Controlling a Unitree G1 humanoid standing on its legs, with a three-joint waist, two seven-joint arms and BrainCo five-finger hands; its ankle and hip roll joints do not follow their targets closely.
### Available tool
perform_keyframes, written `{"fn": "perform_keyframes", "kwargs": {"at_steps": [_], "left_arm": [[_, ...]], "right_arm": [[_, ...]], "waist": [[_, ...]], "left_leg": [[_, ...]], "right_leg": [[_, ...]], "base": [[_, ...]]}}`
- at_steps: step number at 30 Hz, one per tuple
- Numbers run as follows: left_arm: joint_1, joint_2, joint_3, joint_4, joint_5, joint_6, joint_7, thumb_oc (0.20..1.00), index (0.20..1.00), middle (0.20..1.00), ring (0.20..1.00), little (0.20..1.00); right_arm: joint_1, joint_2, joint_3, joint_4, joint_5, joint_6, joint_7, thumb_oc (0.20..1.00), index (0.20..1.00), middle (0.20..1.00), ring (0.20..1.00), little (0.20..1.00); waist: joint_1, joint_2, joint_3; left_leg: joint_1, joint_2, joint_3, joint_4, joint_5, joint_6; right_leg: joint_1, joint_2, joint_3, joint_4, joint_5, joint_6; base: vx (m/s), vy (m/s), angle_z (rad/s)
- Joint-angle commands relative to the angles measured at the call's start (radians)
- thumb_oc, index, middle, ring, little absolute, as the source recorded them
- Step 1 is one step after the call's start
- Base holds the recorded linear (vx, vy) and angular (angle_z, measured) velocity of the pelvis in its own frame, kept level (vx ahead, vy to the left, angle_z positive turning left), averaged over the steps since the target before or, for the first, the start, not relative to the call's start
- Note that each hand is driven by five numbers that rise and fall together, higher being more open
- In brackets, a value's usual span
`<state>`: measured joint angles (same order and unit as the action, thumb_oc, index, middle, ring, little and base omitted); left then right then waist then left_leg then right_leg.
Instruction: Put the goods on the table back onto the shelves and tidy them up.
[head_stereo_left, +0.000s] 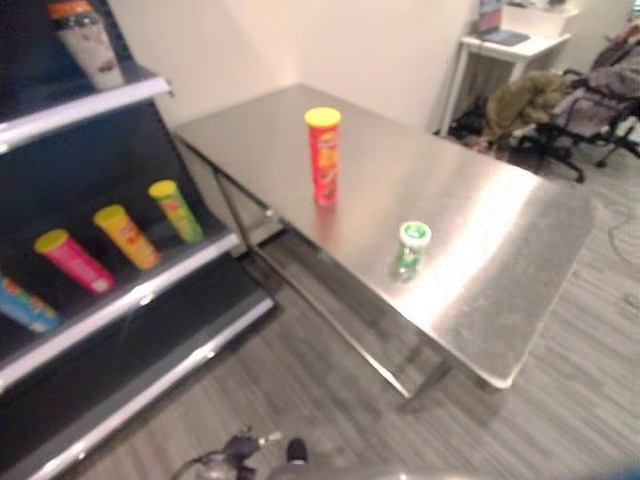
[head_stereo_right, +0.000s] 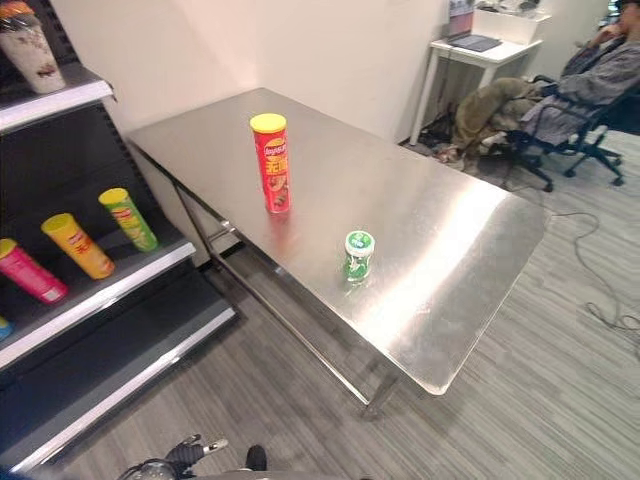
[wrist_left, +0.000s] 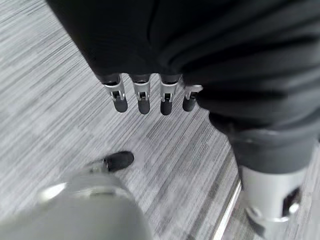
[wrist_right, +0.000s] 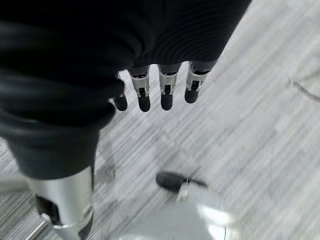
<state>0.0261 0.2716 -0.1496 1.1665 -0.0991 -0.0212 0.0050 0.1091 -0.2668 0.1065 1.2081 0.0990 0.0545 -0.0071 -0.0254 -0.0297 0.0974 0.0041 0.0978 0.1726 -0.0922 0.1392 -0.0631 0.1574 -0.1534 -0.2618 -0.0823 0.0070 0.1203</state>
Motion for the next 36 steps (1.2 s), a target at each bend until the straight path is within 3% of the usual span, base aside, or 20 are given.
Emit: {"fn": "perform_keyframes", "kwargs": {"at_steps": [1,11,13,14,16,17,18,19,21,23,26,27,28,31,36], "left_arm": [[-0.023,-0.008,0.024,0.034,0.003,-0.012,0.017,1.000,1.000,1.000,1.000,1.000],[-0.031,0.020,0.049,0.053,0.004,-0.013,0.022,1.000,1.000,1.000,1.000,1.000],[-0.034,0.033,0.060,0.044,-0.003,-0.013,0.021,1.000,1.000,1.000,1.000,1.000],[-0.035,0.045,0.075,0.043,-0.010,-0.018,0.019,1.000,1.000,1.000,1.000,1.000],[-0.035,0.045,0.075,0.043,-0.010,-0.018,0.019,1.000,1.000,1.000,1.000,1.000],[-0.039,0.054,0.094,0.042,-0.014,-0.023,0.018,1.000,1.000,1.000,1.000,1.000],[-0.039,0.054,0.094,0.042,-0.014,-0.023,0.018,1.000,1.000,1.000,1.000,1.000],[-0.040,0.052,0.104,0.055,-0.005,-0.026,0.019,1.000,1.000,1.000,1.000,1.000],[-0.039,0.046,0.111,0.058,0.001,-0.029,0.024,1.000,1.000,1.000,1.000,1.000],[-0.031,0.027,0.104,0.048,0.029,-0.030,0.030,1.000,1.000,1.000,1.000,1.000],[-0.026,0.016,0.088,0.036,0.038,-0.032,0.026,1.000,1.000,1.000,1.000,1.000],[-0.022,0.013,0.072,0.020,0.042,-0.033,0.020,1.000,1.000,1.000,1.000,1.000],[-0.022,0.013,0.073,0.019,0.042,-0.032,0.020,1.000,1.000,1.000,1.000,1.000],[0.007,0.021,0.064,-0.024,0.054,-0.034,-0.005,1.000,1.000,1.000,1.000,1.000],[0.032,0.025,0.065,-0.040,0.061,-0.040,-0.020,1.000,1.000,1.000,1.000,1.000]], "right_arm": [[-0.073,-0.043,-0.014,0.018,0.008,-0.003,-0.007,1.000,1.000,1.000,1.000,1.000],[-0.058,-0.075,-0.127,0.052,0.061,0.002,-0.036,1.000,1.000,1.000,1.000,1.000],[-0.042,-0.104,-0.206,0.077,0.121,0.002,-0.043,1.000,1.000,1.000,1.000,1.000],[-0.022,-0.150,-0.322,0.106,0.213,-0.009,-0.065,1.000,1.000,1.000,1.000,1.000],[-0.022,-0.150,-0.323,0.106,0.213,-0.009,-0.065,1.000,1.000,1.000,1.000,1.000],[0.005,-0.204,-0.460,0.136,0.325,-0.027,-0.085,1.000,1.000,1.000,1.000,1.000],[0.005,-0.204,-0.460,0.137,0.325,-0.027,-0.085,1.000,1.000,1.000,1.000,1.000],[0.038,-0.257,-0.600,0.137,0.431,-0.054,-0.115,1.000,1.000,1.000,1.000,1.000],[0.064,-0.303,-0.701,0.047,0.492,-0.103,-0.156,1.000,1.000,1.000,1.000,1.000],[0.093,-0.362,-0.796,-0.258,0.468,-0.175,-0.228,1.000,1.000,1.000,1.000,1.000],[0.078,-0.408,-0.811,-0.446,0.422,-0.210,-0.245,1.000,1.000,1.000,1.000,1.000],[0.042,-0.462,-0.795,-0.589,0.388,-0.229,-0.235,1.000,1.000,1.000,1.000,1.000],[0.042,-0.461,-0.795,-0.592,0.387,-0.227,-0.236,1.000,1.000,1.000,1.000,1.000],[-0.013,-0.588,-0.707,-0.932,0.263,-0.233,-0.141,1.000,1.000,1.000,1.000,1.000],[-0.079,-0.654,-0.587,-1.112,0.222,-0.233,-0.037,1.000,1.000,1.000,1.000,1.000]], "waist": [[0.030,0.031,0.024],[0.005,-0.001,0.036],[-0.008,-0.004,0.042],[-0.022,-0.007,0.046],[-0.021,-0.007,0.044],[-0.034,-0.007,0.043],[-0.034,-0.007,0.042],[-0.048,-0.007,0.034],[-0.058,-0.006,0.027],[-0.067,-0.005,0.014],[-0.063,-0.006,0.006],[-0.054,-0.010,0.001],[-0.055,-0.011,0.001],[-0.025,-0.019,-0.009],[0.007,-0.027,-0.019]], "left_leg": [[0.071,0.026,0.045,0.005,-0.112,-0.039],[0.079,-0.039,0.101,0.005,-0.156,0.007],[0.083,-0.043,0.111,0.005,-0.162,0.011],[0.092,-0.044,0.118,0.005,-0.170,0.011],[0.088,-0.045,0.118,0.005,-0.168,0.011],[0.096,-0.048,0.122,0.005,-0.177,0.012],[0.095,-0.049,0.122,0.005,-0.177,0.012],[0.104,-0.051,0.123,0.005,-0.185,0.010],[0.112,-0.049,0.122,0.005,-0.195,0.006],[0.117,-0.045,0.123,0.005,-0.200,0.002],[0.116,-0.040,0.123,0.005,-0.198,-0.002],[0.117,-0.033,0.121,0.005,-0.195,-0.007],[0.113,-0.035,0.121,0.005,-0.191,-0.006],[0.115,-0.020,0.114,0.005,-0.185,-0.019],[0.114,-0.008,0.106,0.005,-0.171,-0.027]], "right_leg": [[-0.090,-0.058,-0.025,0.031,0.052,0.059],[-0.151,-0.141,-0.019,0.108,0.124,0.109],[-0.160,-0.149,-0.020,0.124,0.136,0.114],[-0.157,-0.152,-0.018,0.128,0.140,0.120],[-0.161,-0.152,-0.017,0.126,0.143,0.119],[-0.153,-0.156,-0.023,0.123,0.143,0.124],[-0.154,-0.156,-0.023,0.123,0.144,0.124],[-0.146,-0.159,-0.030,0.118,0.147,0.129],[-0.137,-0.159,-0.037,0.111,0.143,0.134],[-0.128,-0.158,-0.047,0.090,0.140,0.136],[-0.124,-0.155,-0.056,0.079,0.135,0.135],[-0.114,-0.151,-0.064,0.070,0.129,0.132],[-0.116,-0.152,-0.065,0.068,0.133,0.132],[-0.091,-0.139,-0.088,0.052,0.110,0.123],[-0.070,-0.130,-0.113,0.040,0.096,0.114]], "base": [[0.04,0.193,-0.27],[0.01,0.127,-0.21],[0.01,0.074,-0.16],[0.02,0.047,-0.13],[0.01,0.013,-0.04],[0.03,0.023,-0.05],[0.08,0.031,-0.01],[0.09,0.009,-0.04],[0.08,-0.002,-0.05],[0.05,-0.029,-0.08],[0.01,-0.035,-0.22],[0.01,-0.052,-0.08],[0.00,-0.058,-0.01],[0.00,-0.062,0.10],[0.00,-0.041,0.20]]}}
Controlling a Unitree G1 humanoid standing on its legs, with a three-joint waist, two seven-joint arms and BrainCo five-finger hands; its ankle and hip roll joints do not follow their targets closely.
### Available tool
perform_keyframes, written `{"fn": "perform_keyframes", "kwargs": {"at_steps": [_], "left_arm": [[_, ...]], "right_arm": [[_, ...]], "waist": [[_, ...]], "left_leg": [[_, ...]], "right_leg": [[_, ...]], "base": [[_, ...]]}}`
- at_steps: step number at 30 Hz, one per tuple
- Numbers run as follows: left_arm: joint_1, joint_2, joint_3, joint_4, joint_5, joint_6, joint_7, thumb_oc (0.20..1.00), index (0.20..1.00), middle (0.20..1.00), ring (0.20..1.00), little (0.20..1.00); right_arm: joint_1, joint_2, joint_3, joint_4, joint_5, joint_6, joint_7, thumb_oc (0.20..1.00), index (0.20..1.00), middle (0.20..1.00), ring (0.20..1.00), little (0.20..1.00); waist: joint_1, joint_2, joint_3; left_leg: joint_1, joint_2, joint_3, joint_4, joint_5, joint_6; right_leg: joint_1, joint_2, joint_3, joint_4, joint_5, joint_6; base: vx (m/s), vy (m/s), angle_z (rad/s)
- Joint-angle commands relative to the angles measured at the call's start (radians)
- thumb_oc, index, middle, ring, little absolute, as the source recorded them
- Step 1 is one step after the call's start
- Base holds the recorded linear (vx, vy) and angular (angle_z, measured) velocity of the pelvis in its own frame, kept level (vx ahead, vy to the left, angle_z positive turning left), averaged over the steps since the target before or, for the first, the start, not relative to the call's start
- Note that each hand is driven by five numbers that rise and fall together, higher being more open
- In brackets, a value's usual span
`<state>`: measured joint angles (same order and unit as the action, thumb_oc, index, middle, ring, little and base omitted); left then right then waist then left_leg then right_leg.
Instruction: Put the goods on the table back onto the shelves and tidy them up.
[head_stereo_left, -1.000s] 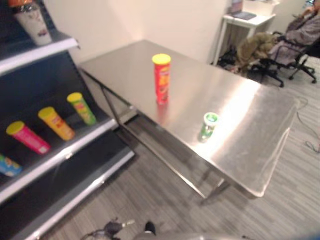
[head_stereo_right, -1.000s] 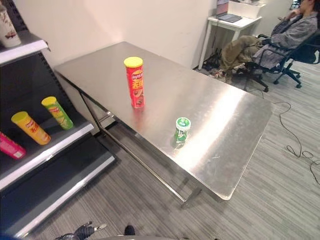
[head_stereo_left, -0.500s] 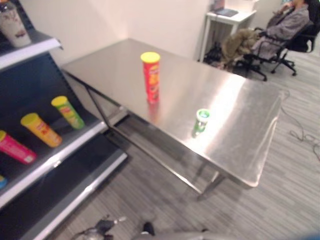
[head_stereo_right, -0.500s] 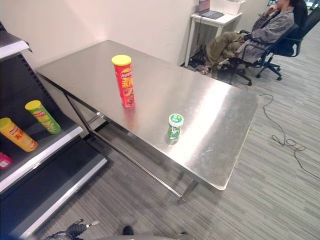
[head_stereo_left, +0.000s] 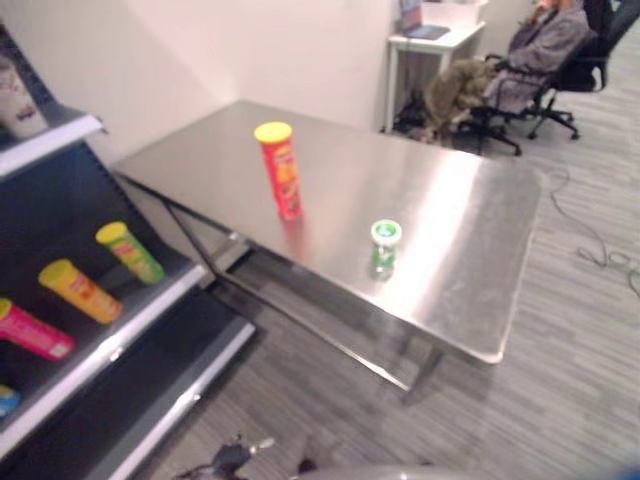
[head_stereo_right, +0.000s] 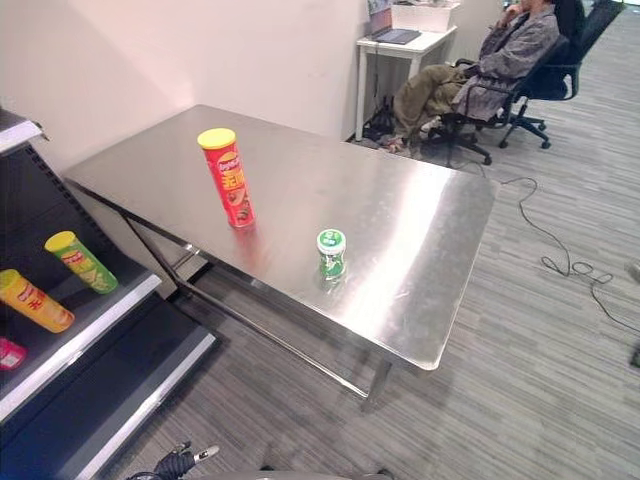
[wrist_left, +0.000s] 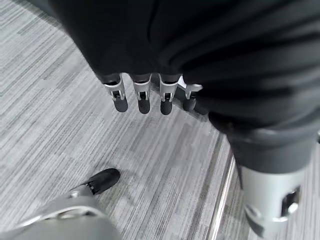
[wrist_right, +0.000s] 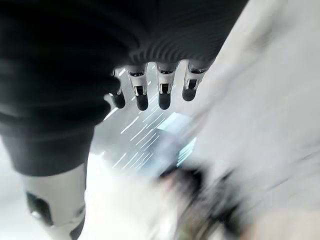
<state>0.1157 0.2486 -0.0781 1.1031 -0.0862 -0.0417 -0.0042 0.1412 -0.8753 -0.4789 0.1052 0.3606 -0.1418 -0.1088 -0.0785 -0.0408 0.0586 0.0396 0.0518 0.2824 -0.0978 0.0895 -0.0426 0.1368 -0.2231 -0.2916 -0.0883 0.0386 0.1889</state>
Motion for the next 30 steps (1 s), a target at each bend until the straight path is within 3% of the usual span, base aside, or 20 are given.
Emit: {"fn": "perform_keyframes", "kwargs": {"at_steps": [1,8,14,30], "left_arm": [[-0.049,0.048,-0.008,0.017,0.047,-0.023,-0.014,1.000,1.000,1.000,1.000,1.000],[-0.034,0.057,-0.015,0.008,0.046,-0.028,-0.025,1.000,1.000,1.000,1.000,1.000],[-0.029,0.061,-0.023,0.012,0.045,-0.029,-0.025,1.000,1.000,1.000,1.000,1.000],[-0.026,0.056,-0.050,0.023,0.028,-0.031,-0.003,1.000,1.000,1.000,1.000,1.000]], "right_arm": [[-0.141,-0.054,0.070,-0.049,-0.049,-0.028,0.111,1.000,1.000,1.000,1.000,1.000],[-0.227,-0.138,0.285,-0.056,-0.097,0.007,0.244,1.000,1.000,1.000,1.000,1.000],[-0.305,-0.156,0.445,0.011,-0.132,0.018,0.287,1.000,1.000,1.000,1.000,1.000],[-0.496,-0.113,0.705,0.187,-0.247,0.010,0.258,1.000,1.000,1.000,1.000,1.000]], "waist": [[0.078,-0.016,0.020],[0.119,-0.019,0.017],[0.141,-0.018,0.015],[0.196,-0.012,0.019]], "left_leg": [[0.081,0.043,-0.007,0.011,-0.121,-0.051],[0.069,0.051,-0.024,0.011,-0.102,-0.063],[0.053,0.051,-0.048,0.011,-0.091,-0.067],[0.023,0.043,-0.110,0.011,-0.073,-0.074]], "right_leg": [[-0.039,-0.057,-0.095,0.046,0.055,0.042],[-0.023,-0.052,-0.121,0.049,0.042,0.030],[-0.015,-0.052,-0.145,0.050,0.036,0.024],[0.010,-0.058,-0.218,0.071,0.019,0.014]], "base": [[0.00,-0.037,0.15],[-0.01,-0.024,0.18],[-0.01,-0.016,0.09],[0.01,-0.008,0.16]]}}
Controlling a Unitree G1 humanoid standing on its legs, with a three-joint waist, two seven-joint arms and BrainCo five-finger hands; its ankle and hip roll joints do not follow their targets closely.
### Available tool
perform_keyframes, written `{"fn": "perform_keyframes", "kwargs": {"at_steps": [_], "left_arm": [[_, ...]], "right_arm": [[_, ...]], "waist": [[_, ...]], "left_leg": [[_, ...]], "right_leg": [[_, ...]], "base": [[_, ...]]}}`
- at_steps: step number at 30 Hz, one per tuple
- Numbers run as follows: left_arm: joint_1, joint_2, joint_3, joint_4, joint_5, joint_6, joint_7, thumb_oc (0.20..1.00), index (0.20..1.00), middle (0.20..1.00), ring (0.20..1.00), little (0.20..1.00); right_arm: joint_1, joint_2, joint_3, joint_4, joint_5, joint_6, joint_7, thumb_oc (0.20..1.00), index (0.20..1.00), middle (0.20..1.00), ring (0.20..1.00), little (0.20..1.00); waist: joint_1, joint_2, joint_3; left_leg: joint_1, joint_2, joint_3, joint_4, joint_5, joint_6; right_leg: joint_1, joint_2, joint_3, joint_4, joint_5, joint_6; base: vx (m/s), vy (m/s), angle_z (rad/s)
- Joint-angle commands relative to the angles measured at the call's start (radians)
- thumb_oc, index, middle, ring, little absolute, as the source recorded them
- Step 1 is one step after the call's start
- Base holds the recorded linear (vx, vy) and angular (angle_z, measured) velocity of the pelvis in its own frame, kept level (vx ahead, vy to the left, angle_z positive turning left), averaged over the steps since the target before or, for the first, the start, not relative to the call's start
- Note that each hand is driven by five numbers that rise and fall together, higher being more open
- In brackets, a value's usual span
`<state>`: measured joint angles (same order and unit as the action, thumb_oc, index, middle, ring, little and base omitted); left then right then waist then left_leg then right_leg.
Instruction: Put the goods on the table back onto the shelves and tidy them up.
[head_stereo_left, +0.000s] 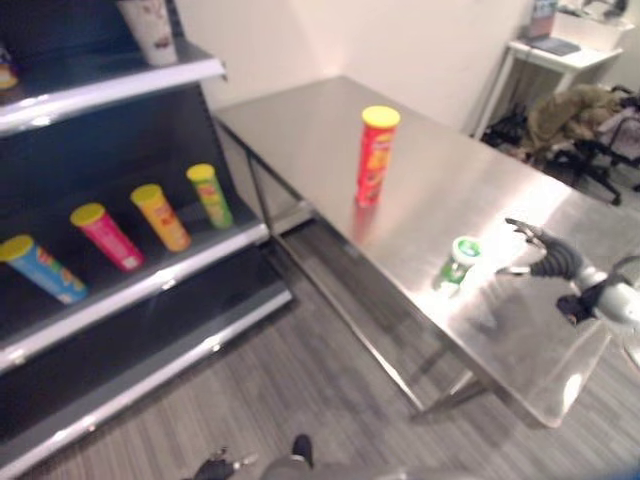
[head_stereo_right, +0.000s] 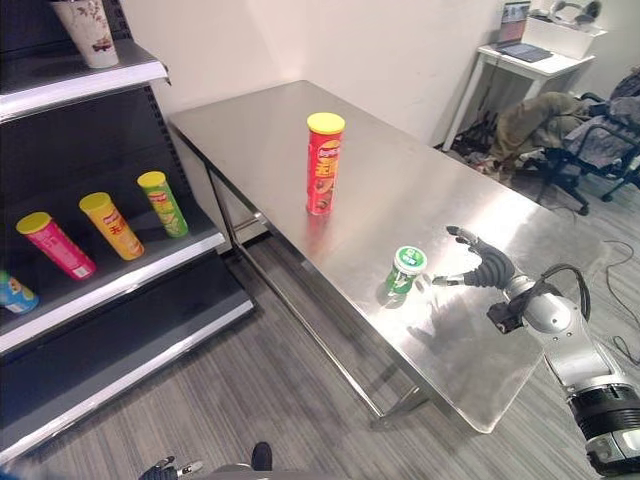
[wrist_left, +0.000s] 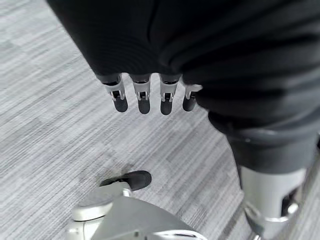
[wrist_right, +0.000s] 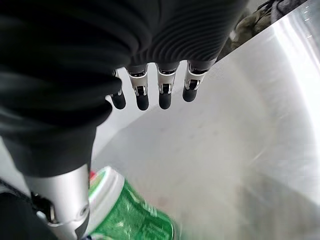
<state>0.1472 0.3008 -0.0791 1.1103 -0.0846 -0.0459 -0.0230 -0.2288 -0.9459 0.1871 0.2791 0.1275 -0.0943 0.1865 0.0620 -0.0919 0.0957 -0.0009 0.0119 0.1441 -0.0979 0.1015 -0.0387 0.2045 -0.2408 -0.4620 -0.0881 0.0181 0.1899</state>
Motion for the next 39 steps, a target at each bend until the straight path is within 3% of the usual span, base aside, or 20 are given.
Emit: {"fn": "perform_keyframes", "kwargs": {"at_steps": [1,11,12,13,16,17,25,35,39], "left_arm": [[-0.057,0.004,-0.048,0.016,0.027,-0.027,0.016,1.000,1.000,1.000,1.000,1.000],[-0.062,0.005,-0.055,0.026,0.029,-0.026,0.015,1.000,1.000,1.000,1.000,1.000],[-0.065,0.006,-0.056,0.026,0.032,-0.025,0.014,1.000,1.000,1.000,1.000,1.000],[-0.066,0.006,-0.057,0.023,0.032,-0.025,0.014,1.000,1.000,1.000,1.000,1.000],[-0.066,0.005,-0.057,0.022,0.033,-0.025,0.013,1.000,1.000,1.000,1.000,1.000],[-0.065,0.005,-0.060,0.015,0.034,-0.025,0.011,1.000,1.000,1.000,1.000,1.000],[-0.068,0.008,-0.051,0.007,0.042,-0.026,0.017,1.000,1.000,1.000,1.000,1.000],[-0.044,0.011,-0.020,-0.010,0.030,-0.023,0.026,1.000,1.000,1.000,1.000,1.000],[-0.028,0.004,-0.008,-0.023,0.006,-0.028,0.026,1.000,1.000,1.000,1.000,1.000]], "right_arm": [[-0.126,-0.043,0.039,0.014,-0.014,-0.038,-0.037,1.000,1.000,1.000,1.000,1.000],[-0.160,-0.034,0.112,0.032,-0.009,-0.031,-0.002,1.000,1.000,1.000,1.000,1.000],[-0.163,-0.040,0.136,0.032,-0.013,-0.028,0.015,0.686,0.686,0.686,0.686,0.686],[-0.162,-0.041,0.144,0.028,-0.013,-0.028,0.022,0.523,0.523,0.523,0.523,0.523],[-0.162,-0.043,0.150,0.021,-0.013,-0.028,0.027,0.460,0.460,0.460,0.460,0.460],[-0.168,-0.044,0.172,0.016,-0.019,-0.030,0.037,0.200,0.200,0.200,0.200,0.200],[-0.196,-0.070,0.168,-0.071,-0.065,-0.051,0.002,0.200,0.200,0.200,0.200,0.200],[-0.171,-0.143,-0.094,-0.355,0.043,-0.099,-0.081,0.200,0.200,0.200,0.200,0.200],[-0.215,-0.124,-0.126,-0.408,0.074,-0.118,-0.108,0.200,0.200,0.200,0.200,0.200]], "waist": [[0.055,0.039,-0.018],[0.081,0.033,-0.016],[0.084,0.033,-0.017],[0.086,0.033,-0.017],[0.087,0.033,-0.018],[0.090,0.033,-0.017],[0.092,0.037,-0.018],[0.079,0.048,-0.025],[0.091,0.052,-0.022]], "left_leg": [[0.063,0.083,0.028,0.011,-0.084,-0.077],[0.043,0.081,0.002,0.011,-0.075,-0.083],[0.040,0.084,0.000,0.011,-0.073,-0.087],[0.040,0.084,-0.002,0.011,-0.073,-0.088],[0.039,0.084,-0.004,0.011,-0.073,-0.088],[0.039,0.085,-0.005,0.011,-0.071,-0.090],[0.043,0.097,-0.001,0.011,-0.066,-0.102],[0.044,0.136,0.000,0.011,-0.043,-0.133],[0.024,0.150,-0.022,0.011,-0.026,-0.144]], "right_leg": [[-0.057,-0.040,-0.048,0.070,0.039,0.013],[-0.048,-0.037,-0.086,0.072,0.031,0.010],[-0.046,-0.036,-0.095,0.072,0.028,0.009],[-0.043,-0.035,-0.099,0.072,0.027,0.008],[-0.042,-0.034,-0.102,0.071,0.027,0.008],[-0.040,-0.032,-0.106,0.072,0.024,0.007],[-0.028,-0.021,-0.117,0.067,0.013,0.000],[-0.011,0.030,-0.111,0.033,-0.018,-0.024],[-0.014,0.061,-0.099,0.007,-0.031,-0.035]], "base": [[0.01,-0.004,0.09],[0.01,-0.012,0.10],[0.02,-0.025,0.06],[0.01,-0.016,0.04],[0.00,-0.013,0.07],[0.00,-0.023,0.12],[0.00,-0.025,0.03],[-0.01,-0.075,0.02],[-0.02,-0.086,0.10]]}}
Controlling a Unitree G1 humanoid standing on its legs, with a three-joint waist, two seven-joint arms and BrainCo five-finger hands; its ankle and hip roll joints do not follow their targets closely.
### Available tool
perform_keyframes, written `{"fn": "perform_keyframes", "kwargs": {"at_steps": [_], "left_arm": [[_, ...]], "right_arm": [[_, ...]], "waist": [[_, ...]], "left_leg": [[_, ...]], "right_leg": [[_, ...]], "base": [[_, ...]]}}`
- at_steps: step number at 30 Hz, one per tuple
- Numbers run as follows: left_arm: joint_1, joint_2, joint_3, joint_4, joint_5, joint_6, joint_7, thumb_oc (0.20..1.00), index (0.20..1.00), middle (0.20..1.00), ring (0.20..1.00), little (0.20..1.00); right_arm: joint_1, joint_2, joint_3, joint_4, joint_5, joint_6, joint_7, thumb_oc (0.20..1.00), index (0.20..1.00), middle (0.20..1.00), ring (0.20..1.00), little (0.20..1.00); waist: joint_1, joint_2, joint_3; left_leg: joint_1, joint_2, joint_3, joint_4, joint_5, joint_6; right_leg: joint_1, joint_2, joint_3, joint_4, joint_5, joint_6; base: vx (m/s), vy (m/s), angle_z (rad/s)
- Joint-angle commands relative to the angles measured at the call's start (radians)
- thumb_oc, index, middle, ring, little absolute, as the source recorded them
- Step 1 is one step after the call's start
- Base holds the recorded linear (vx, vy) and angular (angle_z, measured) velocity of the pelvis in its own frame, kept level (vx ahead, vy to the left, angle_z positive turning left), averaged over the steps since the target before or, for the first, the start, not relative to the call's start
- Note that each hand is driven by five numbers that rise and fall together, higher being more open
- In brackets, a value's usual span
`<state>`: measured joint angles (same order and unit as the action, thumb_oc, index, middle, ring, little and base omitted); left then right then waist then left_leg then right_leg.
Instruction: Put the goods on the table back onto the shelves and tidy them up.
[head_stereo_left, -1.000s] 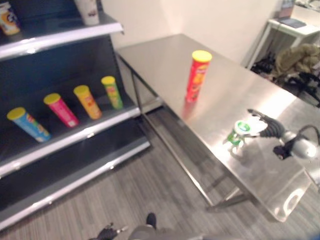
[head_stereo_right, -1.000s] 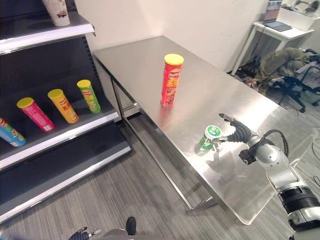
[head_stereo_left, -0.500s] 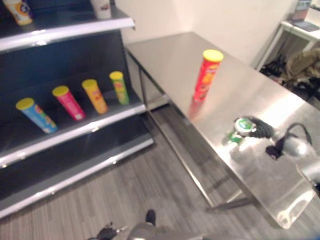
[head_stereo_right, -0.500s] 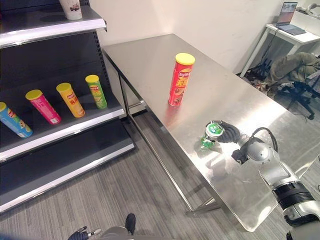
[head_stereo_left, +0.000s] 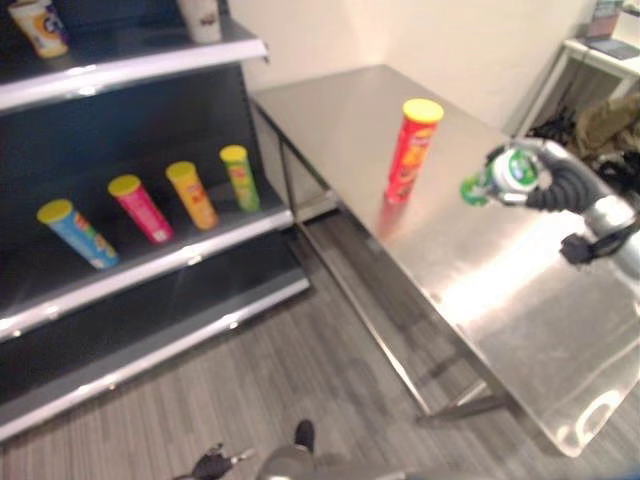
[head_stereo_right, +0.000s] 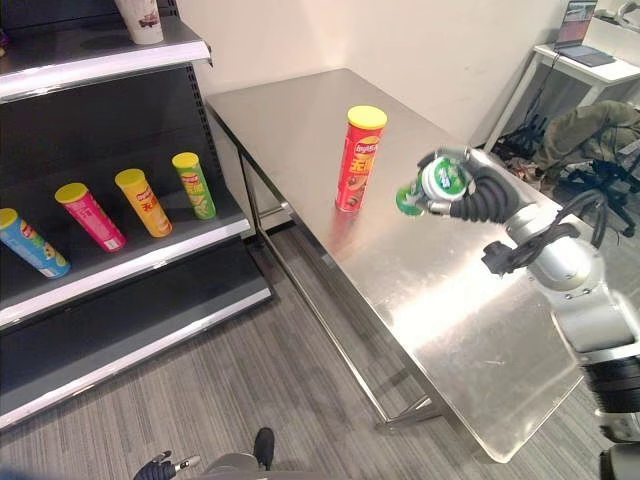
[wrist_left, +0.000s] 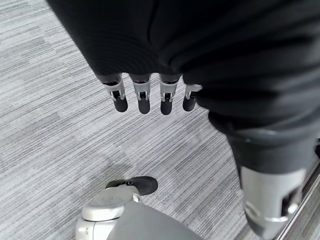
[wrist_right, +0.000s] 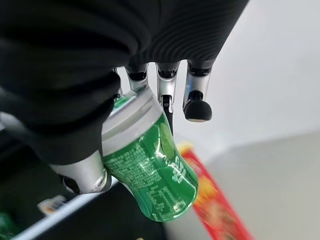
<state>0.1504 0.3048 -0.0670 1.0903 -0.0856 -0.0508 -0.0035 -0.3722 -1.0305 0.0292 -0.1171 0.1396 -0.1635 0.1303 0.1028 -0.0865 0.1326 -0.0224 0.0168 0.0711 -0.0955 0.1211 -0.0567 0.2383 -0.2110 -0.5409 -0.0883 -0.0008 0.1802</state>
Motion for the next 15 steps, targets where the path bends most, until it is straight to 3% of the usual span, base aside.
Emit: {"fn": "perform_keyframes", "kwargs": {"at_steps": [1,3,5,8,9,12,15], "left_arm": [[-0.029,-0.004,-0.017,-0.007,-0.002,-0.025,0.008,1.000,1.000,1.000,1.000,1.000],[-0.031,-0.008,-0.010,-0.013,-0.029,-0.026,0.011,1.000,1.000,1.000,1.000,1.000],[-0.029,-0.013,-0.003,-0.016,-0.050,-0.020,0.009,1.000,1.000,1.000,1.000,1.000],[-0.031,-0.018,0.014,0.019,-0.046,-0.017,0.024,1.000,1.000,1.000,1.000,1.000],[-0.039,-0.016,0.022,0.021,-0.050,-0.016,0.033,1.000,1.000,1.000,1.000,1.000],[-0.027,-0.021,0.016,0.011,-0.045,-0.012,0.033,1.000,1.000,1.000,1.000,1.000],[-0.028,-0.019,-0.001,0.008,-0.030,-0.004,0.024,1.000,1.000,1.000,1.000,1.000]], "right_arm": [[-0.088,-0.040,0.033,-0.023,0.064,-0.050,-0.055,0.200,0.200,0.200,0.200,0.200],[-0.113,-0.030,0.031,-0.049,0.064,-0.058,-0.068,0.200,0.200,0.200,0.200,0.200],[-0.124,-0.024,0.025,-0.060,0.060,-0.055,-0.081,0.200,0.200,0.200,0.200,0.200],[-0.132,-0.005,0.022,-0.075,0.057,-0.048,-0.089,0.200,0.200,0.200,0.200,0.200],[-0.131,-0.006,0.013,-0.074,0.050,-0.046,-0.102,0.200,0.200,0.200,0.200,0.200],[-0.117,-0.002,-0.003,-0.069,0.039,-0.032,-0.109,0.200,0.200,0.200,0.200,0.200],[-0.103,0.009,-0.023,-0.077,0.019,-0.023,-0.114,0.200,0.200,0.200,0.200,0.200]], "waist": [[0.054,0.048,-0.055],[0.064,0.046,-0.034],[0.061,0.045,-0.028],[0.050,0.047,-0.031],[0.030,0.050,-0.037],[0.018,0.067,-0.062],[0.020,0.071,-0.080]], "left_leg": [[0.043,0.144,0.044,0.008,-0.040,-0.126],[0.016,0.147,0.041,0.022,-0.022,-0.132],[0.006,0.192,0.086,0.027,-0.020,-0.144],[0.013,0.272,0.136,0.032,0.014,-0.158],[0.030,0.334,0.201,0.024,0.035,-0.160],[0.037,0.339,0.210,0.019,0.026,-0.159],[0.037,0.315,0.225,0.022,0.008,-0.154]], "right_leg": [[-0.048,0.034,-0.019,0.005,-0.014,-0.027],[-0.051,0.031,-0.030,0.005,-0.017,-0.029],[-0.044,0.031,-0.043,0.006,-0.033,-0.025],[-0.040,0.013,-0.064,0.011,-0.017,-0.013],[-0.047,-0.017,-0.083,0.025,-0.008,-0.001],[-0.050,-0.027,-0.085,0.041,-0.007,0.006],[-0.044,-0.071,-0.099,0.072,0.003,0.018]], "base": [[-0.05,-0.030,0.15],[-0.07,-0.008,0.22],[-0.03,0.055,0.34],[0.00,0.240,0.59],[-0.01,0.278,0.30],[0.05,0.277,0.46],[0.12,0.411,0.65]]}}
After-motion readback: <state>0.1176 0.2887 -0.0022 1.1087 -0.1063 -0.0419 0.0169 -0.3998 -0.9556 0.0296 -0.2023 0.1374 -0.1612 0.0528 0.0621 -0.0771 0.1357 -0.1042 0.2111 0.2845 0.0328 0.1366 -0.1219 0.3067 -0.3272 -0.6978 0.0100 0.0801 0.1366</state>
